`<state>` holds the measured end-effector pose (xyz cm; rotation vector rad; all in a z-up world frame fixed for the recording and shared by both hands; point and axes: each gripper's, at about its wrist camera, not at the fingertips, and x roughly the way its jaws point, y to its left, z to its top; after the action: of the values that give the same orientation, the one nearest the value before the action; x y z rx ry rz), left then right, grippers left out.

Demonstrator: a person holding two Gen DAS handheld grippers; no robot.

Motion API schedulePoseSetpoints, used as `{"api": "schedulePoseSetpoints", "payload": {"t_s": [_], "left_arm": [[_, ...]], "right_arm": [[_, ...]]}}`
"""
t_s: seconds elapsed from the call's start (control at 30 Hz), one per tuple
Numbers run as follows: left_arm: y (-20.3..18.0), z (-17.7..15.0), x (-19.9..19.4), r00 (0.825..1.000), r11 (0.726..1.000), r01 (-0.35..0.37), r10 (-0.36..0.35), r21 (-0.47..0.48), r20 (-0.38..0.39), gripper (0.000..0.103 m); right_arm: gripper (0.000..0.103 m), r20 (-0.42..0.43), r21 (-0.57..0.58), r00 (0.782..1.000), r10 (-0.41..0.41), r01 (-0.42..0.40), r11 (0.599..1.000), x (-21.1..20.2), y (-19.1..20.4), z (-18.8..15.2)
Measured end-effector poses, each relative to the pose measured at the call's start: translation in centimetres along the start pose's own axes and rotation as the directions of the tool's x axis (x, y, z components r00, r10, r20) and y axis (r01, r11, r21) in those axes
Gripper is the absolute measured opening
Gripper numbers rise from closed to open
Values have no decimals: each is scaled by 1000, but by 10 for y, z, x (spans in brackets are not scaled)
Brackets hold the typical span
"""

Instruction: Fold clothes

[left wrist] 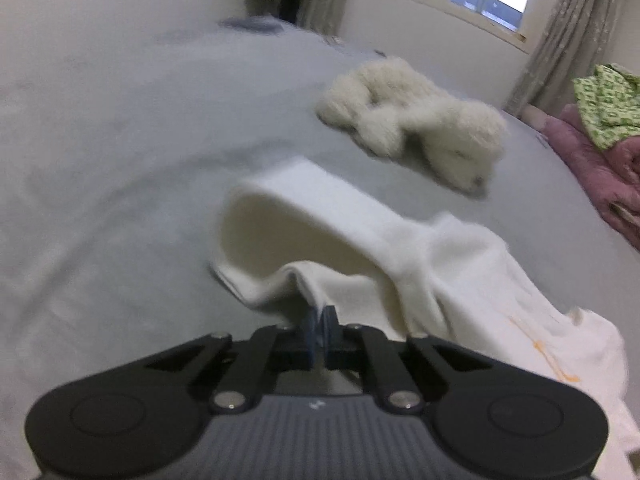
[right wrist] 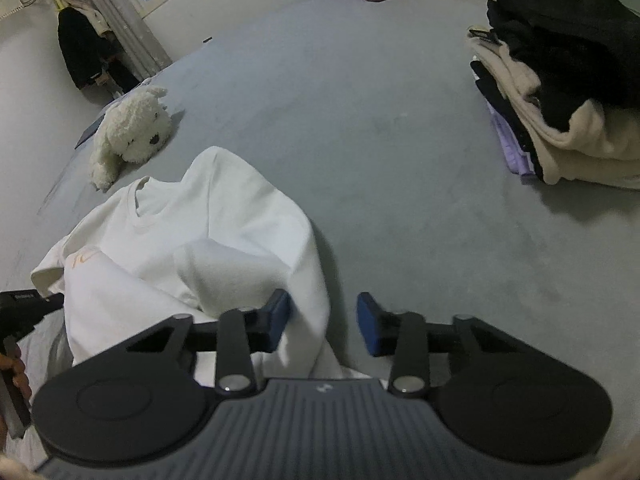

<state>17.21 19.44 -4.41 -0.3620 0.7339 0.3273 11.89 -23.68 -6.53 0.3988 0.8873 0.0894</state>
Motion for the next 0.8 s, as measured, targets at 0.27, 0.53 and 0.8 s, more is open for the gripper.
{"api": "schedulePoseSetpoints", "payload": {"t_s": [0.27, 0.53, 0.8], "left_arm": [[25, 35, -9, 977, 985, -174, 171, 12, 124, 3], [48, 52, -6, 945, 959, -283, 283, -27, 165, 4], [48, 31, -13, 974, 977, -208, 210, -36, 87, 43]], "right_arm": [[24, 3, -12, 1000, 3, -3, 1000, -2, 5, 0], [24, 4, -5, 1000, 2, -2, 1000, -1, 5, 1], [43, 9, -2, 1000, 0, 0, 1000, -4, 4, 2]]}}
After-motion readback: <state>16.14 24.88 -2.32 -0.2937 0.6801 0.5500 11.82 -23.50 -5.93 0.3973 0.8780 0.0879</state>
